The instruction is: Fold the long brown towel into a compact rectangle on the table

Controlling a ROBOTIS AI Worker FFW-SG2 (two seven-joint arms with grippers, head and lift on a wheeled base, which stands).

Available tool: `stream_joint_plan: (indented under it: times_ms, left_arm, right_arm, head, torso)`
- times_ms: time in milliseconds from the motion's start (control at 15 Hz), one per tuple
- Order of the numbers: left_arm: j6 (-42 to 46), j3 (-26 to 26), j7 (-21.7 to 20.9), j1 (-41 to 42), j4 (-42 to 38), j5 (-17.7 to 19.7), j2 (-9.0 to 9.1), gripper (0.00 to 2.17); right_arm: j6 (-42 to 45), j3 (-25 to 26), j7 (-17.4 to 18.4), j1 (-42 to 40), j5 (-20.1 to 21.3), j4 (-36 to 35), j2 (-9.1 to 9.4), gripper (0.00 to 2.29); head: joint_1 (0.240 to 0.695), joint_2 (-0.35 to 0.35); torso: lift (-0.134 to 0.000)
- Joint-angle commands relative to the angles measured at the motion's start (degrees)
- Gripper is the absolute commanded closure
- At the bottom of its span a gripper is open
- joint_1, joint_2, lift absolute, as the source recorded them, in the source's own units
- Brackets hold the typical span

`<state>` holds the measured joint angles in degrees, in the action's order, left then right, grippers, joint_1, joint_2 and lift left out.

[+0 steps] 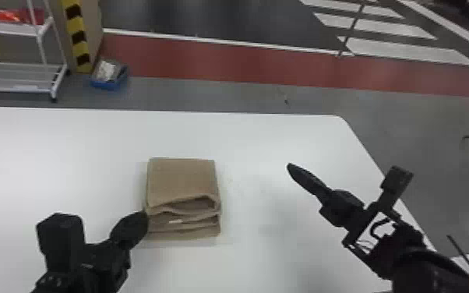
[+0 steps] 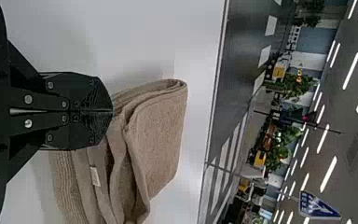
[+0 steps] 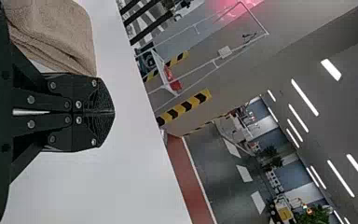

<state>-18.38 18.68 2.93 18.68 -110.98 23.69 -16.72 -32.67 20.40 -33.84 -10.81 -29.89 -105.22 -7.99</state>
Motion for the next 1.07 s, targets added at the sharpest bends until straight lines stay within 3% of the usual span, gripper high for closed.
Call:
stream_joint_plan:
  times_ms: [0,200,400,467,600,733,867,1000]
  left_arm:
    - [0.3,-0.5,1.1,0.4,-1.3,0.0,-0.06,2.11]
    - [4.7,-3.8,2.5,2.2,-3.9,0.0,-0.33,2.02]
    - [5.2,-7.1,3.1,1.2,-6.2,-2.3,-0.42,1.95]
    - [5.2,-7.0,4.2,-0.9,-5.9,-2.4,-0.33,1.47]
    - [5.1,-6.9,4.5,-3.4,-5.6,-3.2,-0.06,0.03]
    - [5.2,-6.5,6.0,-5.0,-5.6,-4.3,0.37,0.0]
    - [8.0,-4.9,9.9,-5.4,-4.6,-13.5,2.92,0.04]
    - [10.3,-4.2,12.1,-6.0,-1.9,-20.2,5.21,0.04]
  right_arm:
    - [0.0,-0.3,0.1,-0.2,-0.3,0.1,0.08,2.12]
    - [0.4,-0.4,0.2,-0.9,-0.4,-0.8,0.08,1.45]
    - [3.2,-1.5,1.2,0.0,1.7,-0.9,0.08,0.23]
    - [6.9,-3.2,2.4,0.4,4.8,-1.3,0.17,0.06]
    - [7.4,-5.8,4.4,1.2,10.8,-2.9,0.52,0.05]
    - [6.9,-8.6,6.2,1.2,17.9,-5.3,0.87,0.05]
    - [6.9,-11.1,8.4,0.4,24.1,-7.5,1.4,0.05]
    - [6.9,-11.4,9.2,-1.1,24.4,-8.4,1.93,0.05]
  head:
    - [0.695,-0.236]
    - [0.695,-0.218]
    - [0.695,-0.185]
    - [0.695,-0.173]
    - [0.695,-0.141]
    - [0.695,-0.124]
    - [0.695,-0.108]
    - [0.695,-0.084]
  torso:
    - [-0.124]
    - [-0.124]
    - [-0.124]
    - [-0.124]
    - [-0.124]
    - [-0.124]
    - [-0.124]
    - [-0.124]
